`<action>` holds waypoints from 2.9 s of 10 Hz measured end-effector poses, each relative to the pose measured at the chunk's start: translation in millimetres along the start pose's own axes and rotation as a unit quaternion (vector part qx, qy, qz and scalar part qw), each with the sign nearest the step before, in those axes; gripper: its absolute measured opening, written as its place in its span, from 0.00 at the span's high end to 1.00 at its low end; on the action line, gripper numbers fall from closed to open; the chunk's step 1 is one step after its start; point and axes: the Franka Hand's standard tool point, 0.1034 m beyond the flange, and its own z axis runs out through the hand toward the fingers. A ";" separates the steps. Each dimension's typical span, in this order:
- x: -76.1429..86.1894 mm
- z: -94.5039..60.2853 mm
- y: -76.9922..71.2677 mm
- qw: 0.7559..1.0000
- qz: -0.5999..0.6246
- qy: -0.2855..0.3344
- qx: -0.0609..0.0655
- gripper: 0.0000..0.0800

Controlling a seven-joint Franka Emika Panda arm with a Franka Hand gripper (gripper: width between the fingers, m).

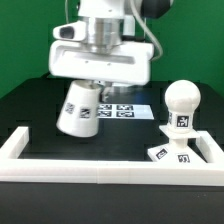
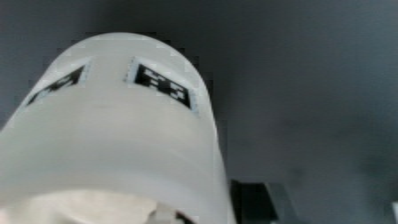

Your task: Assemble lamp

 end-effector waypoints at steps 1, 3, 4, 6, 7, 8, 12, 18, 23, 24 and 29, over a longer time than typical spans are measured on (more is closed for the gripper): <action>2.4 -19.7 -24.0 1.000 0.012 -0.006 0.010 0.94; 13.4 -57.1 -57.1 0.999 0.032 -0.021 0.022 0.94; 24.6 -78.4 -68.0 0.999 0.039 -0.022 0.028 0.94; 44.6 -112.0 -78.3 0.997 0.057 -0.038 0.032 0.94; 53.5 -125.5 -81.3 0.996 0.069 -0.044 0.039 0.94; 56.6 -125.3 -81.4 0.996 0.068 -0.039 0.039 0.94; 55.6 -124.2 -81.8 0.996 0.068 -0.040 0.038 0.94; 78.5 -162.4 -140.8 0.994 0.095 -0.017 0.054 0.94; 78.3 -142.7 -181.5 0.995 0.081 -0.008 0.049 0.94; 78.2 -135.1 -187.1 0.996 0.077 -0.005 0.047 0.94; 82.3 -98.4 -191.7 0.999 0.034 -0.003 0.034 0.94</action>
Offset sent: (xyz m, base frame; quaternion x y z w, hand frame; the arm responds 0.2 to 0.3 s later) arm 0.0421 0.0498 0.0807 0.0356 -0.0395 0.0881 0.9947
